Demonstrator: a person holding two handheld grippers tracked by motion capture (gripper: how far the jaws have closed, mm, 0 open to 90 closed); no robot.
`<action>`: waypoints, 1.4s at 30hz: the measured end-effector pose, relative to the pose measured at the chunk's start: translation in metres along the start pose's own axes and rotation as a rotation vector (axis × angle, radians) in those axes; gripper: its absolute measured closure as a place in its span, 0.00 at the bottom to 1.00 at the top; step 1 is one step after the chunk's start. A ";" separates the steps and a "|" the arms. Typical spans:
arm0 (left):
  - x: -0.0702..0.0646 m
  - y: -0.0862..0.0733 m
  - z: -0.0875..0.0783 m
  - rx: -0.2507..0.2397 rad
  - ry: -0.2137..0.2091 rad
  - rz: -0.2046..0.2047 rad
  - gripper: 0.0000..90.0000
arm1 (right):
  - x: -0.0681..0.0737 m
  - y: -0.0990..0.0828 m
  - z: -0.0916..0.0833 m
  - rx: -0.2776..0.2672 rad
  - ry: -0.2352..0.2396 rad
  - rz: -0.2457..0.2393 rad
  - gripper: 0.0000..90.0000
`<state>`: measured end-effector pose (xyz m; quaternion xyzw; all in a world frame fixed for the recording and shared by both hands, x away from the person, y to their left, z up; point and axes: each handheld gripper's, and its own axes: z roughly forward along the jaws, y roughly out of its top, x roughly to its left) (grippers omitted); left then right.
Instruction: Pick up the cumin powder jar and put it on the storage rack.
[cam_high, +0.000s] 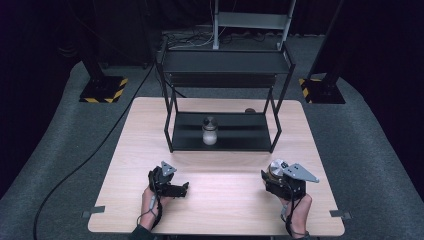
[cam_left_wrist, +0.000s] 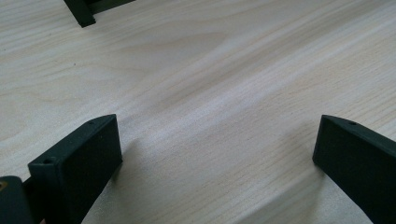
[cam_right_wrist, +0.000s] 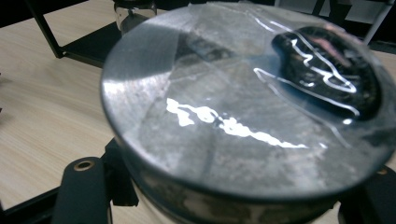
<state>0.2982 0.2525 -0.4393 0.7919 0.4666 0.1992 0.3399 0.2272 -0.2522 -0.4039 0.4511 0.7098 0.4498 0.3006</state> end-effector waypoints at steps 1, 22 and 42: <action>0.000 0.000 0.000 0.000 0.000 0.000 0.01 | -0.001 0.001 0.001 0.000 0.001 0.000 0.34; 0.000 0.000 0.000 -0.001 -0.002 0.000 0.01 | -0.005 0.013 0.027 0.005 0.015 0.003 0.34; 0.000 0.000 0.000 0.000 -0.002 0.001 0.01 | -0.010 0.026 0.050 0.004 0.033 -0.001 0.34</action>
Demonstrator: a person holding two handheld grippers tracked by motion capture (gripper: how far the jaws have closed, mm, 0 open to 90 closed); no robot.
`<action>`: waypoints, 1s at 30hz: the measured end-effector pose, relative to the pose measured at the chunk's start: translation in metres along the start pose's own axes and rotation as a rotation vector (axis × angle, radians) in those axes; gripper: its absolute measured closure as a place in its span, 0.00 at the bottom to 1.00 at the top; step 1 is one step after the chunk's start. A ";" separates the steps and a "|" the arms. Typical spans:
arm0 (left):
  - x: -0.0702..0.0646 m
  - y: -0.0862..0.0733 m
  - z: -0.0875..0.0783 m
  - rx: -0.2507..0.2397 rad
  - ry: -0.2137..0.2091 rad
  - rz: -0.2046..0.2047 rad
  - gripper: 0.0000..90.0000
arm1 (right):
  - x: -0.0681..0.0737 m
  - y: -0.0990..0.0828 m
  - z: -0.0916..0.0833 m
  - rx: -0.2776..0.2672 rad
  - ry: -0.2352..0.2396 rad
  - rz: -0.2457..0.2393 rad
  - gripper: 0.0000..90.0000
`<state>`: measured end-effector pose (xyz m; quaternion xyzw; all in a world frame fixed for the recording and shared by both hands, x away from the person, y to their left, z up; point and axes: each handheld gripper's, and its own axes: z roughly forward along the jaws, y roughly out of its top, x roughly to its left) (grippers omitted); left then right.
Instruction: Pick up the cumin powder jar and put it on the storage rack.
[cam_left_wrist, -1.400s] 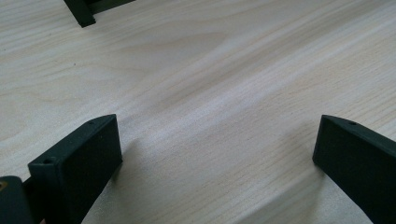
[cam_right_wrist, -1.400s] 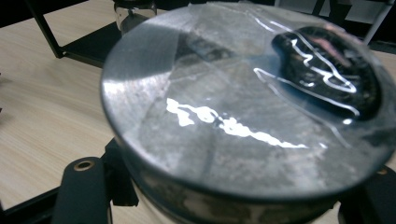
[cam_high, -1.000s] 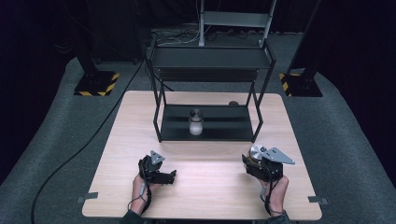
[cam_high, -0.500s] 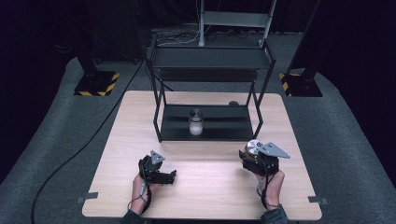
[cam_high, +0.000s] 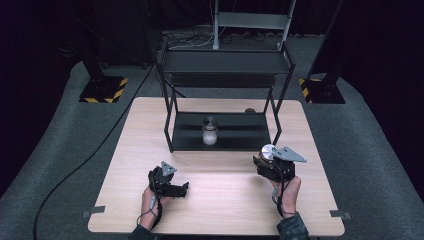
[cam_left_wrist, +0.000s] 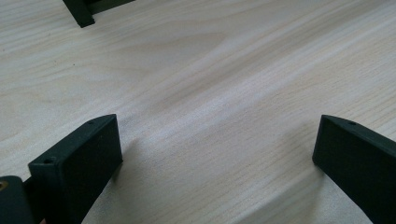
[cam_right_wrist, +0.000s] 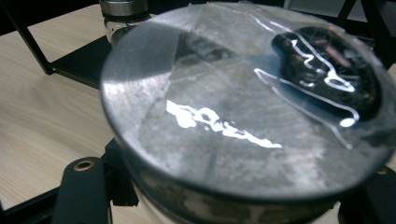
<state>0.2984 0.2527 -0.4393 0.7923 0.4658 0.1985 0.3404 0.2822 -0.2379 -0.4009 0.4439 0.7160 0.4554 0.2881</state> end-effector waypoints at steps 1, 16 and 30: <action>0.000 0.000 0.000 0.000 0.000 0.000 0.01 | 0.000 0.001 0.001 0.000 0.001 0.000 0.34; 0.000 0.000 0.000 -0.001 -0.004 0.004 0.01 | -0.003 0.014 0.016 0.004 0.003 -0.019 0.34; 0.000 0.000 0.000 -0.001 -0.005 0.007 0.01 | -0.007 0.027 0.033 0.012 0.012 -0.022 0.34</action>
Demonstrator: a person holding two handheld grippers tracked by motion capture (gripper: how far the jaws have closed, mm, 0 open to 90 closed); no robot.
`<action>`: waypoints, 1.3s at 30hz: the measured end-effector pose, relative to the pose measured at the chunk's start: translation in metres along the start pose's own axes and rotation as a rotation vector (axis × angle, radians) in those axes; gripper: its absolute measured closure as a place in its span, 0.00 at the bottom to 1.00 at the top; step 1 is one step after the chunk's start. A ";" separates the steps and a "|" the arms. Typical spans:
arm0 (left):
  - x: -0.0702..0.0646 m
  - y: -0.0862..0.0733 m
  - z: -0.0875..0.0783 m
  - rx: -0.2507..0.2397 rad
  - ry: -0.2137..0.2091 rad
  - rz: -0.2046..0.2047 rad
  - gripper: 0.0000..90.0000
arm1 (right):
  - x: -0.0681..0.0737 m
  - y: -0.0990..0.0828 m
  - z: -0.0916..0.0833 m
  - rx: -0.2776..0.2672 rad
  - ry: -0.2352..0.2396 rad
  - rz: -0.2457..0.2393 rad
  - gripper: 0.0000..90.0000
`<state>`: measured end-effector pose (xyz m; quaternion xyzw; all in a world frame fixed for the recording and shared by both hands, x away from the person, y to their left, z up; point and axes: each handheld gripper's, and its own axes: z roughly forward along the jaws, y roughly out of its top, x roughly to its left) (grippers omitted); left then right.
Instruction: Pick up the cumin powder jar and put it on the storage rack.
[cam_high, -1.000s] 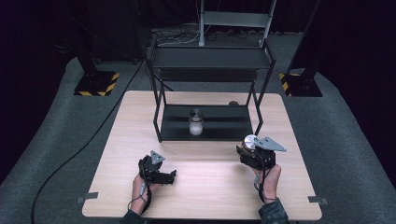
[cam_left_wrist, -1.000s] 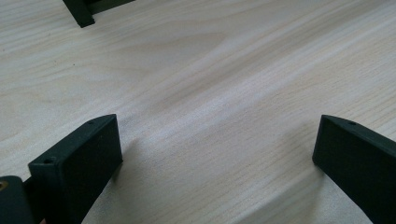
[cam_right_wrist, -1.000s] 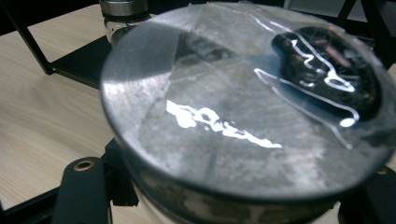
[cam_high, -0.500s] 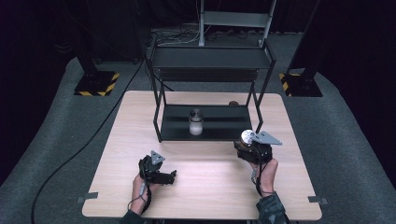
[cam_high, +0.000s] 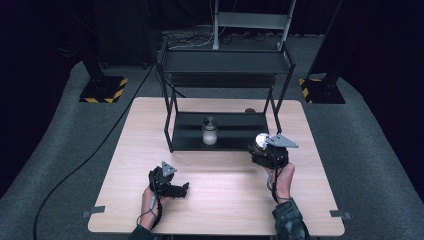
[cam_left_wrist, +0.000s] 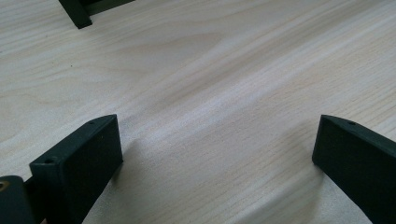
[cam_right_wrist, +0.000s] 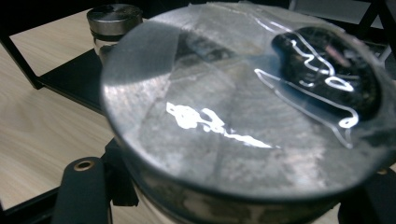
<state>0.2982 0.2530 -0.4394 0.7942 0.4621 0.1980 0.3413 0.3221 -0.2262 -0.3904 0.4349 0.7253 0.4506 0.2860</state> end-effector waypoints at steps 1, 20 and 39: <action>0.000 0.000 0.000 0.001 0.000 0.000 0.01 | -0.001 0.002 0.002 0.002 0.002 -0.005 0.34; 0.000 0.000 0.000 0.001 -0.001 -0.001 0.01 | -0.005 0.023 0.030 0.022 0.012 -0.022 0.34; 0.000 0.000 0.000 0.000 -0.002 0.001 0.01 | -0.006 0.041 0.054 0.027 0.028 -0.038 0.34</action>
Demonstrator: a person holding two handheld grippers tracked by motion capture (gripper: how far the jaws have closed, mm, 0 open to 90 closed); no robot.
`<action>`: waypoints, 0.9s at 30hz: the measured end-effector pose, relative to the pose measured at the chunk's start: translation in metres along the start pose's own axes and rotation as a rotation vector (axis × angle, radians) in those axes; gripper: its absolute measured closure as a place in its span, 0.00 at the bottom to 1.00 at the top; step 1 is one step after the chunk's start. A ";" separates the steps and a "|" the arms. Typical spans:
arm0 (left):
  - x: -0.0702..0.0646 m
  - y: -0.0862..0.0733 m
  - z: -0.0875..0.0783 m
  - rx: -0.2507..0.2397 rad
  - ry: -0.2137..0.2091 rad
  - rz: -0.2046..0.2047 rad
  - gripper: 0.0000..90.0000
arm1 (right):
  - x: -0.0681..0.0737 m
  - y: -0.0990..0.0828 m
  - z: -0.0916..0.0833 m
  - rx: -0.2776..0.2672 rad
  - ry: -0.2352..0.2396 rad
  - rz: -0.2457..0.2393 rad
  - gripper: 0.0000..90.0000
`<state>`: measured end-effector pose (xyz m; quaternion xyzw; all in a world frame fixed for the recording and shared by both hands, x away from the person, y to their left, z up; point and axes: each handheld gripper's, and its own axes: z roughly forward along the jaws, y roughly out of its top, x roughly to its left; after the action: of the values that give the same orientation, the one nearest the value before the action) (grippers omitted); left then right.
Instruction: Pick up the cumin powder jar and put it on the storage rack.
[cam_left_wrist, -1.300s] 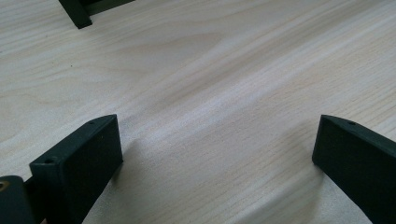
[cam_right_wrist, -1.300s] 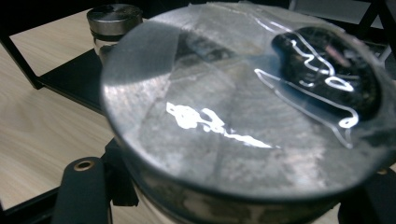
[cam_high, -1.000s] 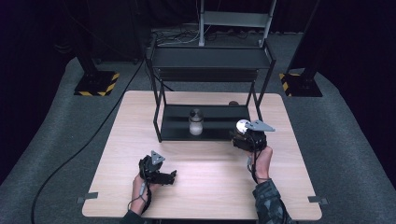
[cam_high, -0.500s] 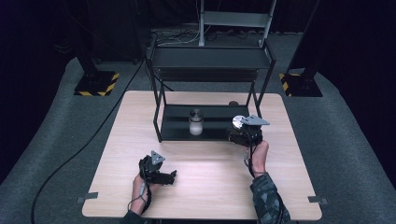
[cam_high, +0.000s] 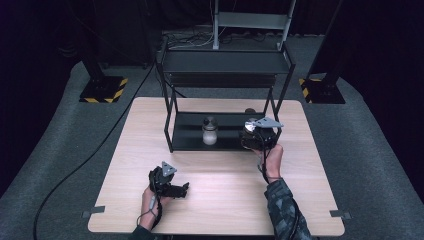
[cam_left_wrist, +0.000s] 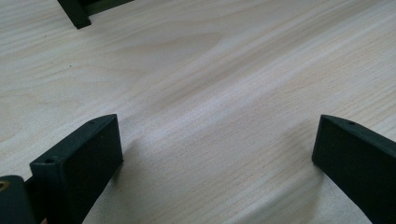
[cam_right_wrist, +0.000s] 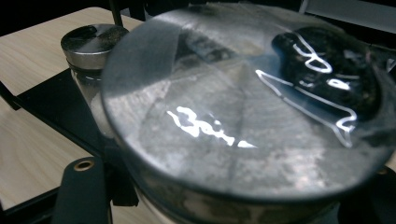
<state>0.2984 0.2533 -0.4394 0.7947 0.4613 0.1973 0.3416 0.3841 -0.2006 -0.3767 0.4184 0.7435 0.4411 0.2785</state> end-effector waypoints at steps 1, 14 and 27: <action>0.000 0.000 0.000 0.000 0.000 0.000 0.01 | 0.000 0.001 0.001 0.001 0.001 -0.002 0.34; 0.000 0.000 0.000 0.000 0.000 0.000 0.01 | 0.000 0.010 0.024 0.026 0.017 -0.006 0.34; 0.000 0.000 0.000 0.000 0.000 0.000 0.01 | -0.002 0.009 0.042 0.046 0.046 0.010 0.34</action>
<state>0.2984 0.2533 -0.4394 0.7946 0.4614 0.1972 0.3417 0.4213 -0.1821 -0.3882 0.4182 0.7574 0.4350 0.2495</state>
